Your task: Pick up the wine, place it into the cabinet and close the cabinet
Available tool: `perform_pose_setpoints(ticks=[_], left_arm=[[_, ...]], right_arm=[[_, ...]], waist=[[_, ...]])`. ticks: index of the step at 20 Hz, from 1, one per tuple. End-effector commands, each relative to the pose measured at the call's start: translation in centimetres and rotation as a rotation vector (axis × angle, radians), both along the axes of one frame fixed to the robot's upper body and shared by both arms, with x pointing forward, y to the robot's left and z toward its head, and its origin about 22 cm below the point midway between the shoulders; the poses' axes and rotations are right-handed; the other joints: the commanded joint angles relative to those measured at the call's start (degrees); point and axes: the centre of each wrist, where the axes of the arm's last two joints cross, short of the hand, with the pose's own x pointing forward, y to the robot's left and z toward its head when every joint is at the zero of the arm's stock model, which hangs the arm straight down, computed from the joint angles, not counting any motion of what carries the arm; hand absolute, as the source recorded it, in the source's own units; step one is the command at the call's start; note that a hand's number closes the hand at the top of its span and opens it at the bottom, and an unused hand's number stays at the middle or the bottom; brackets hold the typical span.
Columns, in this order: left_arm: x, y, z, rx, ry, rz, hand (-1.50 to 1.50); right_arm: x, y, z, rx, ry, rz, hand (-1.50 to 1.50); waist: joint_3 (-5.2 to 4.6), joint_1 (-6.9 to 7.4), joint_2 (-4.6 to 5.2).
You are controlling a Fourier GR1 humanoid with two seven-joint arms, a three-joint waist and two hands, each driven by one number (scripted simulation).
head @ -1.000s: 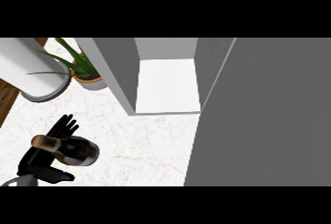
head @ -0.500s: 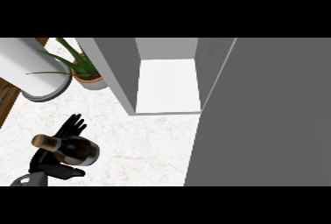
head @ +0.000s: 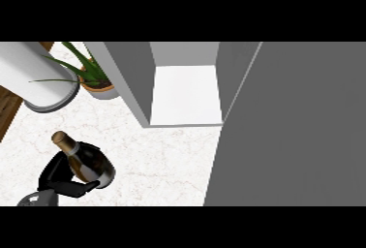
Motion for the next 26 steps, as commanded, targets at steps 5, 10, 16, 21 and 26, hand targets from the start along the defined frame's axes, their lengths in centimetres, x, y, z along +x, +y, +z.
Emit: perform_pose_setpoints(ticks=[5,10,16,21,26], left_arm=[[-0.8,-2.0,-1.3,-0.071,-0.179,0.008,1.5],[-0.2,-5.9,-1.7,0.044,-0.169,0.243,1.5],[-1.6,-8.3,-1.8,-0.009,-0.174,0.167,1.5],[-1.9,-11.8,-0.9,-0.049,-0.175,0.098,1.5],[-1.3,-12.2,3.5,-0.052,-0.212,0.062,1.5]], right_arm=[[-3.5,-1.7,1.9,0.049,-0.053,0.014,-1.5],[-3.8,-1.2,1.0,0.055,-0.039,-0.009,-1.5],[-4.4,-2.0,1.8,0.058,-0.058,-0.026,-1.5],[-4.3,-2.5,2.2,0.041,-0.073,-0.022,-1.5],[-4.2,-2.0,0.9,0.041,-0.048,-0.026,-1.5]], waist=[[0.06,0.14,0.02],[0.21,0.36,-0.29],[0.19,0.74,-0.34],[0.25,1.0,-0.33],[0.27,1.4,-0.29]])
